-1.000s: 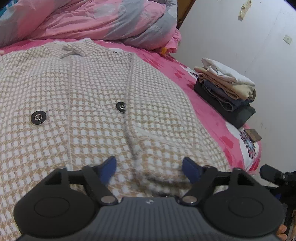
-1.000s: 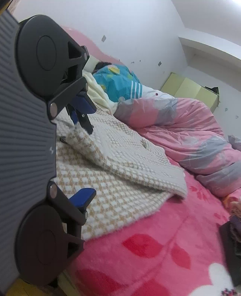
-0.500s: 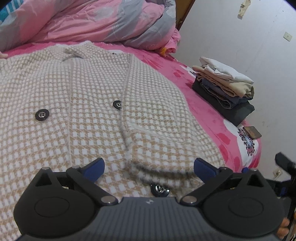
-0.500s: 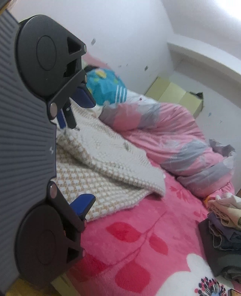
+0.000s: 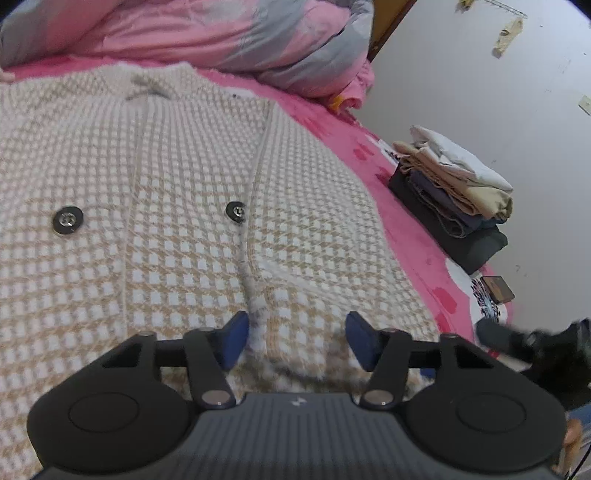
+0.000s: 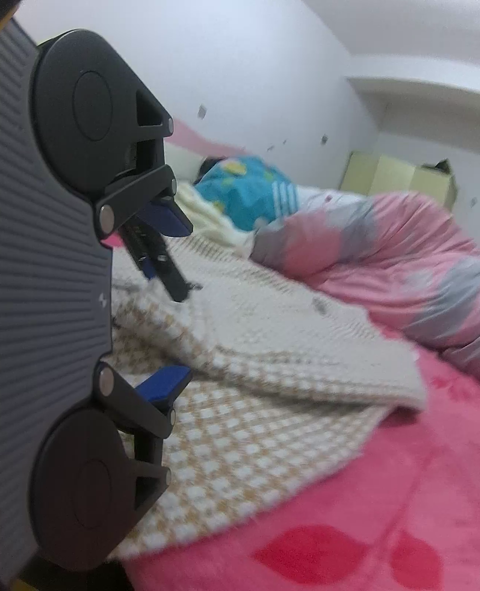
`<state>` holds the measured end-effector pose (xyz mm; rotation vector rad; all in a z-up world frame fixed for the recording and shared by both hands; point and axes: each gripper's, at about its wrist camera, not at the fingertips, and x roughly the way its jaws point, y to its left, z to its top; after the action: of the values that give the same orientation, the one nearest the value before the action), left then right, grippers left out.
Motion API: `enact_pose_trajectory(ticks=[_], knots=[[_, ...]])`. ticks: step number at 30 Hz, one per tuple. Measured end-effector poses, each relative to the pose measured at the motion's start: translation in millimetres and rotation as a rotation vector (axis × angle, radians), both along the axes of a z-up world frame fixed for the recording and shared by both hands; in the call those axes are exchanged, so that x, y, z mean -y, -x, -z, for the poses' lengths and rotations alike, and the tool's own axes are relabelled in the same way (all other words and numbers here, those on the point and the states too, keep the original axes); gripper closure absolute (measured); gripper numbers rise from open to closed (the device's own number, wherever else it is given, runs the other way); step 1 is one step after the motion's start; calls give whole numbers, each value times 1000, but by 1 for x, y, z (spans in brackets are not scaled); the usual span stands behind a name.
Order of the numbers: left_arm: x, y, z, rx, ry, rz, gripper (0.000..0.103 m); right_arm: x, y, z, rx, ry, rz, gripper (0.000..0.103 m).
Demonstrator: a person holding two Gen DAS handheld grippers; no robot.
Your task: Fold clothes
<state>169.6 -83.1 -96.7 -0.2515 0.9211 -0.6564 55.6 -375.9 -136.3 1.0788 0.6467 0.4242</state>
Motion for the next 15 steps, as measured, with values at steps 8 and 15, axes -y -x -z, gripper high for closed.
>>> enact_pose_trajectory(ticks=[8, 15], knots=[[2, -14, 12, -13, 63, 27, 82, -27, -11, 8, -34, 50, -14, 48], [-18, -7, -1, 46, 197, -120, 88, -36, -28, 5, -42, 63, -24, 89]])
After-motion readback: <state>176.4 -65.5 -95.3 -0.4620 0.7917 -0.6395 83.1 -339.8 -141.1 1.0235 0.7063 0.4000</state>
